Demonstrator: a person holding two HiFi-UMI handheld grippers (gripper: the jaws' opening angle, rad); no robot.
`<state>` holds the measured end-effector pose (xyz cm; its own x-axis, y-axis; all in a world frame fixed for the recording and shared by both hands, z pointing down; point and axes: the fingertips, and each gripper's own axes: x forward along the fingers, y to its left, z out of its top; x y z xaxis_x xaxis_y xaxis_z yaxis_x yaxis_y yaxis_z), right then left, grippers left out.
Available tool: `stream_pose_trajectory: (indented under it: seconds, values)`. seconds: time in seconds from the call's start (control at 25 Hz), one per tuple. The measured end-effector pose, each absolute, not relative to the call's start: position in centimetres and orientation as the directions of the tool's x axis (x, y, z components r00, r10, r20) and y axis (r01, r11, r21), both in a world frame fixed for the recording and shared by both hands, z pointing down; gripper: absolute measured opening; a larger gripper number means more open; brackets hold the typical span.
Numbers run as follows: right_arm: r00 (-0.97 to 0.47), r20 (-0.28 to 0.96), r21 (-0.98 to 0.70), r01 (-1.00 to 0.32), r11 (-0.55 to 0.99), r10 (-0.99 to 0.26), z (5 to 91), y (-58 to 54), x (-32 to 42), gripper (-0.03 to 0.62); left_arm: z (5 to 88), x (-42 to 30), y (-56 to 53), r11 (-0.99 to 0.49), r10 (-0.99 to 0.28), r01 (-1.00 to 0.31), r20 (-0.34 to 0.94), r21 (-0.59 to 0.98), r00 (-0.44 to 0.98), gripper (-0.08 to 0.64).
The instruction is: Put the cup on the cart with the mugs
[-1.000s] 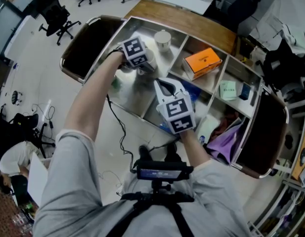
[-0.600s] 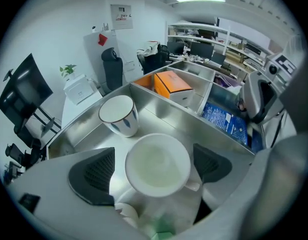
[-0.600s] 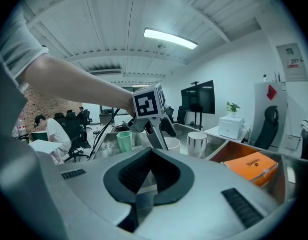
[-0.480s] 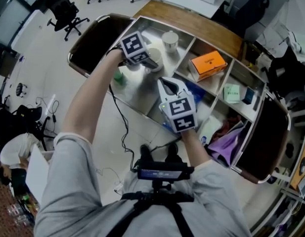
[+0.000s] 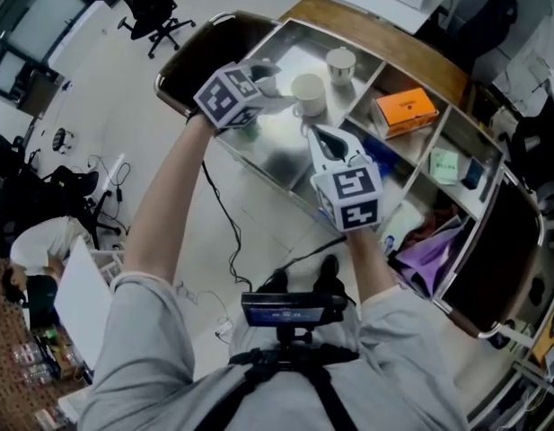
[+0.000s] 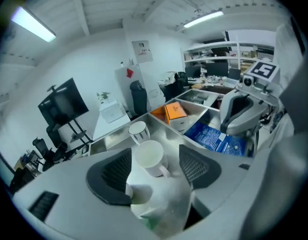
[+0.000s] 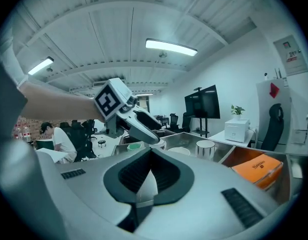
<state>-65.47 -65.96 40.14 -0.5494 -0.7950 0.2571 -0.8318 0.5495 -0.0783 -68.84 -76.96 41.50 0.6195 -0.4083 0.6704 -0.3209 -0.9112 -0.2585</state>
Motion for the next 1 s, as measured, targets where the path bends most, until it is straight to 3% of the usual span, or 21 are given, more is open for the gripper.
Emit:
stream_pose_trajectory:
  seconds: [0.2,0.32,0.4,1.0]
  values:
    - [-0.493,0.257,-0.061,-0.866,0.496,-0.831,39.9,-64.5,-66.0,0.002,38.8,-72.3,-73.1,-0.827,-0.562,-0.459,0.512,-0.325,0.65,0.203]
    - [-0.444,0.253,-0.031,-0.892,0.452,-0.859,39.7,-63.2,-66.4,0.002,36.9,-75.1,-71.0,-0.729,-0.685,-0.591,0.391,-0.346,0.615,0.058]
    - [-0.422,0.259,-0.015,-0.901,0.433,-0.869,39.8,-62.1,-66.9,0.002,36.7,-76.8,-69.2,-0.683,-0.73,-0.656,0.33,-0.321,0.599,0.005]
    - [-0.293,0.23,-0.006,-0.954,0.3,-0.928,41.4,-51.8,-68.7,0.002,40.8,-91.1,-57.5,-0.525,-0.841,-0.846,0.209,-0.094,0.498,0.003]
